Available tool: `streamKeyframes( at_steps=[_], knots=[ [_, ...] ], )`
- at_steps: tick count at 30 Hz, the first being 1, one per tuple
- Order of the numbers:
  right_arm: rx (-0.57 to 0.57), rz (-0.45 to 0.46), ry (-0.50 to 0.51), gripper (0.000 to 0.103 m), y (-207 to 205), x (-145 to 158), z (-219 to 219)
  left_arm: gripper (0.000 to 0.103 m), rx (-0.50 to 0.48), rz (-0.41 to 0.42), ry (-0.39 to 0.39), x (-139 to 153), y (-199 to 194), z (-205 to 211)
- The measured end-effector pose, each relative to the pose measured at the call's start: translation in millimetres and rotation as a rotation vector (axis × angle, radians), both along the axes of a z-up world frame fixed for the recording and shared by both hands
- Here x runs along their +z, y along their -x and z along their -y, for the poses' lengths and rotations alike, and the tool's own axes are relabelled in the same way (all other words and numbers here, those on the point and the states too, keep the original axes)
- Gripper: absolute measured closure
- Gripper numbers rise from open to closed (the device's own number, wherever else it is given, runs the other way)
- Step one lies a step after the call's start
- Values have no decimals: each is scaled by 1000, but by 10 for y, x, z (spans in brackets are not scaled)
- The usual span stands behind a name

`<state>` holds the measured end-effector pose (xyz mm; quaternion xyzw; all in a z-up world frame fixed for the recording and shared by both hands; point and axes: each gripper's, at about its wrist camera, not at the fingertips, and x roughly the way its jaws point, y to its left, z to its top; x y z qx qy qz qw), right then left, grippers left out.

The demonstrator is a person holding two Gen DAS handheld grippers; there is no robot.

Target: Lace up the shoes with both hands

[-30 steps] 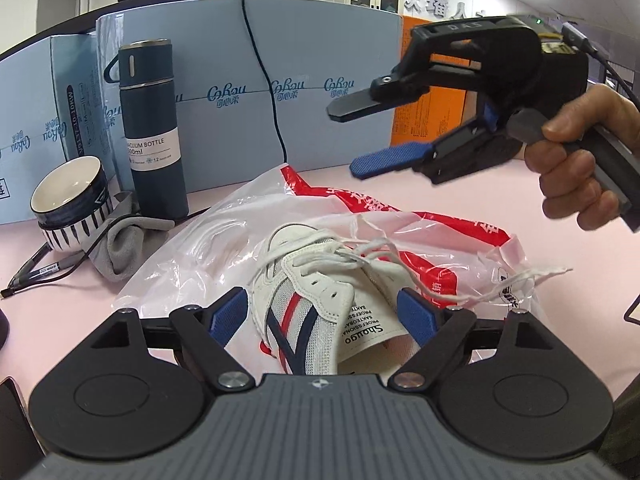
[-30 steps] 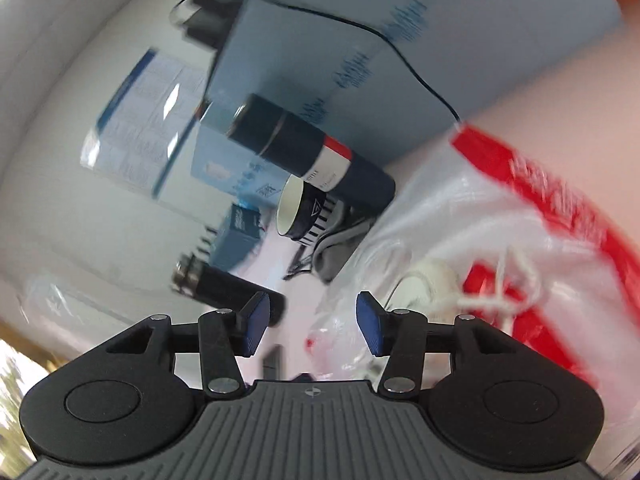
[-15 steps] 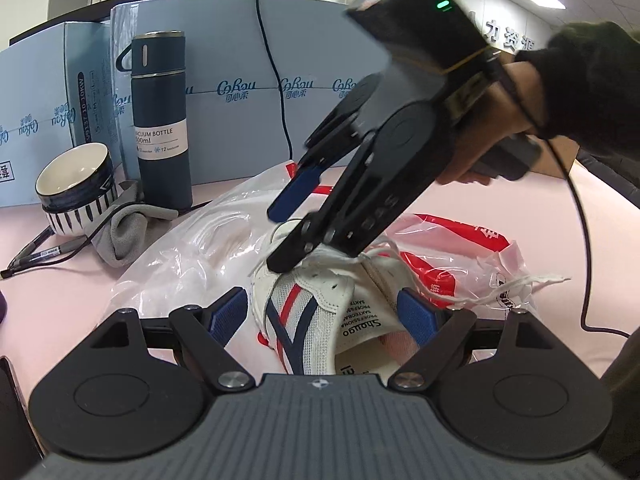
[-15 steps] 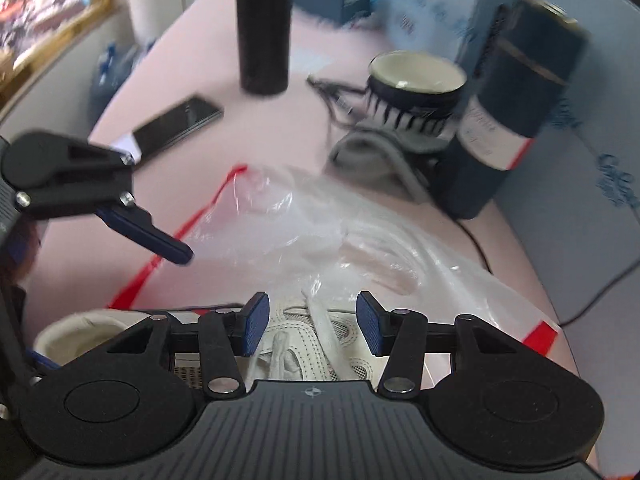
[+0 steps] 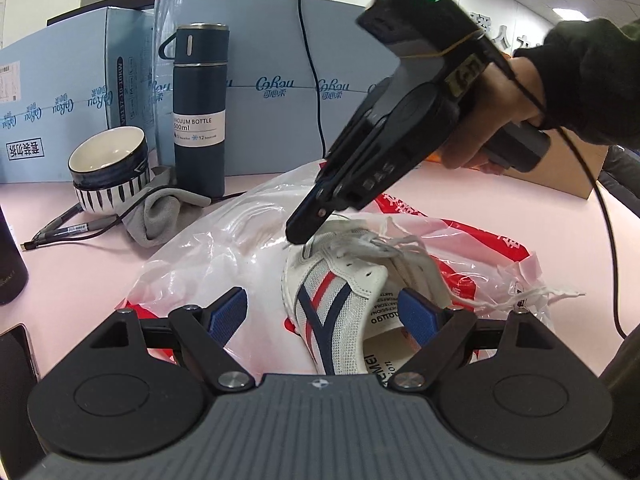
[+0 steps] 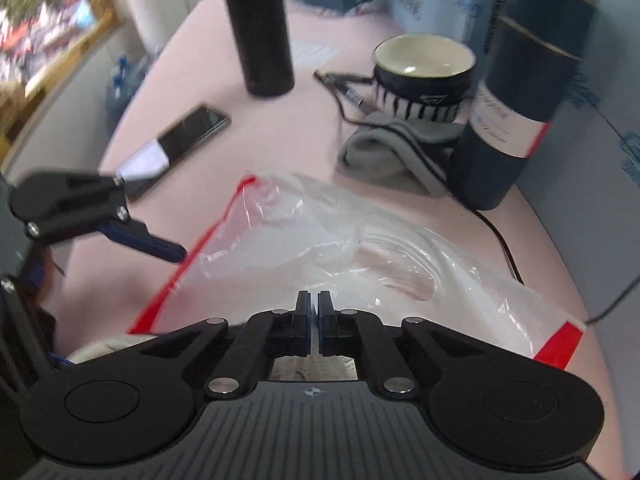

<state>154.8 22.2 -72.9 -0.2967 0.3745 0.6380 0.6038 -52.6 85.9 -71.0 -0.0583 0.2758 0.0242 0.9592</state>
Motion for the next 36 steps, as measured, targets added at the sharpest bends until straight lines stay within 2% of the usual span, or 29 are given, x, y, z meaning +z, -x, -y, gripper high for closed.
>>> streamKeyframes(
  at_steps=[5,8,12,15,16,18,19,20,23,27,29,36],
  knots=[
    [-173,-216,-128,100,-153,159,425,26,3,15,-14,7,-74,-17],
    [-285,-354,-208,100,-223,156,678,37,-33,-1,-31,4,-179,5],
    [-421,-498,-327,100,-251,99,991,50,-120,-32,-119,-16,-296,125],
    [-494,-549,-401,100,-203,42,1175,58,-178,-47,-172,-45,-343,202],
    [-512,-566,-422,100,-183,13,1220,61,-192,-48,-172,-50,-351,205],
    [-544,-595,-461,100,-137,-42,1301,75,-200,-48,-167,-57,-360,189],
    [-558,-609,-479,100,-112,-67,1338,76,-201,-45,-161,-58,-361,171],
    [-573,-622,-497,99,-87,-93,1373,77,-198,-42,-124,-53,-365,122],
    [-602,-654,-542,99,-18,-165,1434,81,-141,-28,86,-48,-352,-120],
    [-627,-684,-579,99,70,-256,1465,82,-22,0,499,-236,-281,-541],
    [-641,-695,-581,99,104,-314,1461,82,24,11,676,-381,-242,-701],
    [-695,-679,-548,99,200,-482,1430,82,148,51,1109,-799,-149,-970]
  ],
)
